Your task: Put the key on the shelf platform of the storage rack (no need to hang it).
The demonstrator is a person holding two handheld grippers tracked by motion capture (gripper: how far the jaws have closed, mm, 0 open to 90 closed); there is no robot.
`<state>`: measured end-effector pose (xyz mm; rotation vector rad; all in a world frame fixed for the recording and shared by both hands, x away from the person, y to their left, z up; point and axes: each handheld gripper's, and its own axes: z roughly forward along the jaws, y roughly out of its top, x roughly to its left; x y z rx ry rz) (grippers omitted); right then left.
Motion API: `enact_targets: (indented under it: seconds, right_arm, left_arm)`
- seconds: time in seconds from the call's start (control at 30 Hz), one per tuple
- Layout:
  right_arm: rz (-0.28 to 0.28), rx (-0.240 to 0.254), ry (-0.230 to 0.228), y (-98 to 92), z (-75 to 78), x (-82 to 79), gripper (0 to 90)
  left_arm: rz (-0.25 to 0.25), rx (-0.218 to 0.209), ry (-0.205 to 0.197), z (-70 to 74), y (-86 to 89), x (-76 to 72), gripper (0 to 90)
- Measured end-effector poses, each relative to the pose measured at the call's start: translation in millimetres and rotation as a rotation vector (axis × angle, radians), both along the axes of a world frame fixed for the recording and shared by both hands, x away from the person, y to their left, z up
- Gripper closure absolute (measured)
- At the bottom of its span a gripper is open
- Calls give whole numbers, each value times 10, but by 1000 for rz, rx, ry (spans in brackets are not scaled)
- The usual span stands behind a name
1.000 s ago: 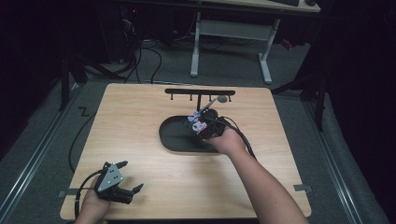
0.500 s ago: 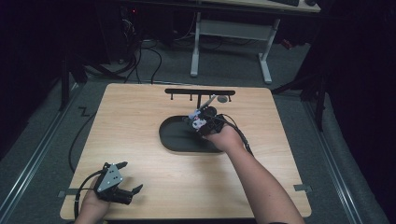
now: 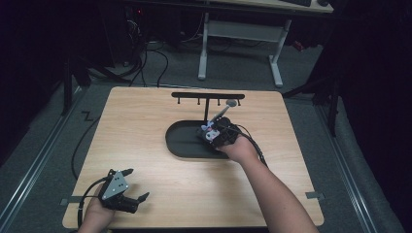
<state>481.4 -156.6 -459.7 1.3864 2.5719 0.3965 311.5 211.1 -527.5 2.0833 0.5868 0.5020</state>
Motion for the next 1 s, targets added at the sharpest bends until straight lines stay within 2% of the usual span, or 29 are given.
enact_targets:
  seconds: [0.17,0.27,0.53,0.57,0.67,0.77,0.9,1.0]
  right_arm:
    - [-3,-11,21,-69,-33,-46,473]
    - [-1,-10,18,-97,-49,-46,472]
    - [-10,-17,35,-70,-134,-34,464]
    - [0,-17,28,-68,-143,-23,462]
    - [-16,-11,27,-49,-155,-6,454]
    - [-13,-13,22,-27,-171,4,419]
    - [-11,-9,20,-5,-184,8,318]
    - [-9,-7,10,4,-158,-9,311]
  left_arm:
    - [-3,3,3,-4,-8,5,27]
    - [-3,2,4,-5,-15,12,29]
    - [-6,8,6,-10,-20,14,39]
    - [-5,8,5,-9,-16,12,39]
    - [-5,5,3,-6,-10,8,41]
    - [-3,4,3,-7,-8,14,42]
    - [-3,2,2,-8,-15,19,42]
    - [-4,7,5,-10,-17,18,42]
